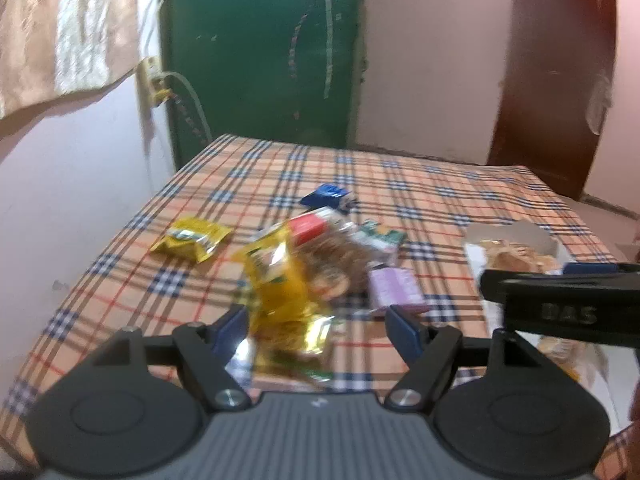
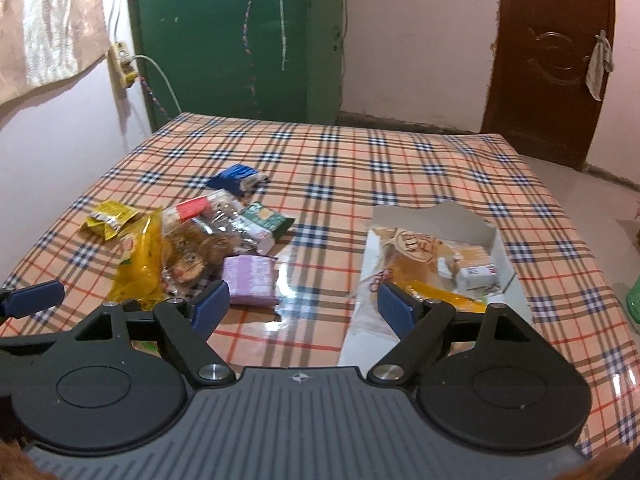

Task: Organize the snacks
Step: 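Reach the left tool to the yellow snack bag and grasp it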

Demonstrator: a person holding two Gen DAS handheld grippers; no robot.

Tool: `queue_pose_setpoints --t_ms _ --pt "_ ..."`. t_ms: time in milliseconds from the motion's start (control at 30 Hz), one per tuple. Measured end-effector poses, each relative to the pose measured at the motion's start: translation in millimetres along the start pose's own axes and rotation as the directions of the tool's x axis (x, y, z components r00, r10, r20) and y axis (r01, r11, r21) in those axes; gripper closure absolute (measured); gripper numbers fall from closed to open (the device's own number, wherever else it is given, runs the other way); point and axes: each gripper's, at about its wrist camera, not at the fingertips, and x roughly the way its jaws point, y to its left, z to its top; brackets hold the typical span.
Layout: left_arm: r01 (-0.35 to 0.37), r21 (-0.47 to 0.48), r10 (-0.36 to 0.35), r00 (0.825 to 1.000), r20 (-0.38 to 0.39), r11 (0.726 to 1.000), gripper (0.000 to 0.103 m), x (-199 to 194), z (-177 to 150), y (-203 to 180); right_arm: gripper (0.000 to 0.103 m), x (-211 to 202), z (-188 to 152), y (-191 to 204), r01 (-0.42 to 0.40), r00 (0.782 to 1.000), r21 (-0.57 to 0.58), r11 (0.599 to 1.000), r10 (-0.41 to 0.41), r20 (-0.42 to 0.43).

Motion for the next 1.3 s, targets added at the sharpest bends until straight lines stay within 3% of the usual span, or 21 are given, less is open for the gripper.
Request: queue_pose_setpoints --t_ms 267,667,1000,1167,1233,1300 --pt "-0.063 -0.058 0.062 0.998 -0.024 0.996 0.025 24 3 25 0.001 6 -7 -4 -0.025 0.999 0.016 1.000 0.026 -0.023" --pt "-0.143 -0.058 0.136 0.985 -0.107 0.988 0.022 107 30 37 0.000 19 -13 -9 -0.041 0.998 0.029 0.999 0.042 -0.051" --pt "-0.209 -0.020 0.204 0.968 -0.146 0.978 0.021 108 9 87 0.000 37 -17 6 -0.081 0.992 0.008 0.997 0.082 -0.094" --pt "-0.181 0.008 0.180 0.976 -0.123 0.984 0.016 116 10 91 0.000 41 -18 26 -0.124 0.987 -0.035 0.992 0.120 -0.111" --pt "-0.163 0.032 0.165 0.979 -0.116 0.986 0.020 121 11 89 0.000 43 -19 32 -0.140 0.983 -0.042 0.989 0.134 -0.125" --pt "-0.132 0.044 0.136 0.982 -0.127 0.990 0.042 126 10 88 0.000 46 -19 38 -0.150 0.980 -0.042 0.988 0.143 -0.138"
